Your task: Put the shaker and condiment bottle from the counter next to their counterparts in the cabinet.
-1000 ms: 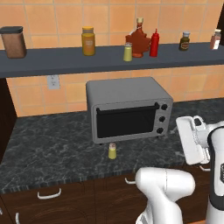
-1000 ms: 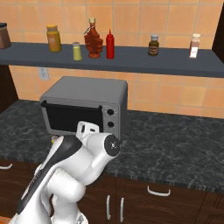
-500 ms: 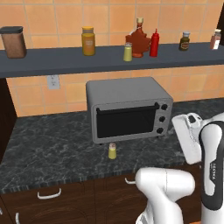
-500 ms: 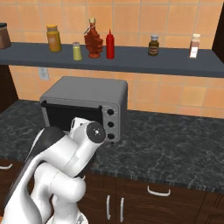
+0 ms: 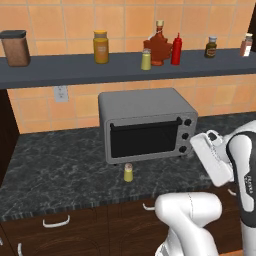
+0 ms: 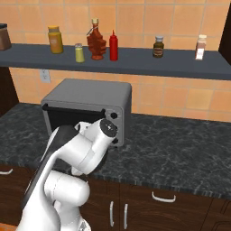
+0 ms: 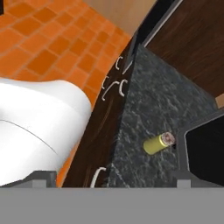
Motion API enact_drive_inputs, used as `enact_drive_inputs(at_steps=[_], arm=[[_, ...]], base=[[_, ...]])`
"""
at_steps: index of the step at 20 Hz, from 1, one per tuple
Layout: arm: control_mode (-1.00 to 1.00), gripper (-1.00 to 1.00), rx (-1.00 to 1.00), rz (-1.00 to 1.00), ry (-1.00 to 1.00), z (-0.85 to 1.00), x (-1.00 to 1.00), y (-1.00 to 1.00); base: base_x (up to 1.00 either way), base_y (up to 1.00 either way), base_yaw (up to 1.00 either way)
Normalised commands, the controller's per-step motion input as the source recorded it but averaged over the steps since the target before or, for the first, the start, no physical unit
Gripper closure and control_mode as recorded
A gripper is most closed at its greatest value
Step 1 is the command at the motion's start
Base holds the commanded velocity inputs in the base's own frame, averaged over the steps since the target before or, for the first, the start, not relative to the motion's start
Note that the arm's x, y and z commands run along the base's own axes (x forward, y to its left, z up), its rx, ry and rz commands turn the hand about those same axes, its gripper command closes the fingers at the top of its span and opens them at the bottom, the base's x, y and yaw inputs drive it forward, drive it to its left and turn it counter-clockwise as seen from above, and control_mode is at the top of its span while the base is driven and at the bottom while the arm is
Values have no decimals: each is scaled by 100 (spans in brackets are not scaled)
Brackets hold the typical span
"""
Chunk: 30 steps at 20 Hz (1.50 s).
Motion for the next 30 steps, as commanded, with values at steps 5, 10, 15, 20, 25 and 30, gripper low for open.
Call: enact_drive_inputs(at_steps=[5, 10, 15, 20, 25, 30], arm=[[-100, -100, 2, -3, -11, -19, 2, -6], [-100, -100, 7, -33, 0, -26, 24, 0], [-100, -100, 5, -25, 0, -8, 33, 0], [-100, -100, 9, -6, 0, 0, 2, 0], [-100, -100, 9, 0, 0, -19, 2, 17], [-100, -100, 8, 0, 0, -23, 14, 38]], base=[[0, 0, 0], [0, 0, 0], [0, 0, 0], [0, 0, 0], [0, 0, 0], [0, 0, 0]])
